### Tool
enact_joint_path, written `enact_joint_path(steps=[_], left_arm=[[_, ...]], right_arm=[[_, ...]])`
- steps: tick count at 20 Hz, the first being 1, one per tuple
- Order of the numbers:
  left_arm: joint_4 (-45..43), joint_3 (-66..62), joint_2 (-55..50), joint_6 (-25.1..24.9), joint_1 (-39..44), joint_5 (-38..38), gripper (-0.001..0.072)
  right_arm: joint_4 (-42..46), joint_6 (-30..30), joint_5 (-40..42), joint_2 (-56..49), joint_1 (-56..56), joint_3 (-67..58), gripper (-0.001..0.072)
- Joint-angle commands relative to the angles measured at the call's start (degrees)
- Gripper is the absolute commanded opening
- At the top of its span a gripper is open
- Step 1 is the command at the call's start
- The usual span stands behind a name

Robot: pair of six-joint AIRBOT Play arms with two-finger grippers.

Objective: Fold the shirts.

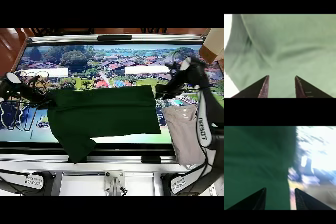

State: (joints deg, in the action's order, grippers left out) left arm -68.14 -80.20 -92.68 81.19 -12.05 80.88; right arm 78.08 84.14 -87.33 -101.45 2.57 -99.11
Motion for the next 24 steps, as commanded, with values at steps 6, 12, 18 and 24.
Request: enact_joint_path(steps=[6,12,18,24], left_arm=[[3.4,32.5,25.5,-5.1,-5.2,0.6,0.0394],[6.6,50.6,34.4,-8.7,-8.1,-6.9,0.0394],[12.8,57.3,34.0,-8.7,-7.9,-17.5,0.039],[13.8,58.6,33.2,-8.7,-4.5,-22.6,0.0372]], right_arm=[[-5.6,-3.2,-6.0,18.7,7.1,13.3,0.051],[-9.4,-4.9,-2.0,23.1,6.8,22.2,0.0511],[-9.5,-4.6,-1.2,23.1,6.8,22.4,0.051],[-8.6,-3.9,-1.1,23.1,6.6,23.6,0.051]])
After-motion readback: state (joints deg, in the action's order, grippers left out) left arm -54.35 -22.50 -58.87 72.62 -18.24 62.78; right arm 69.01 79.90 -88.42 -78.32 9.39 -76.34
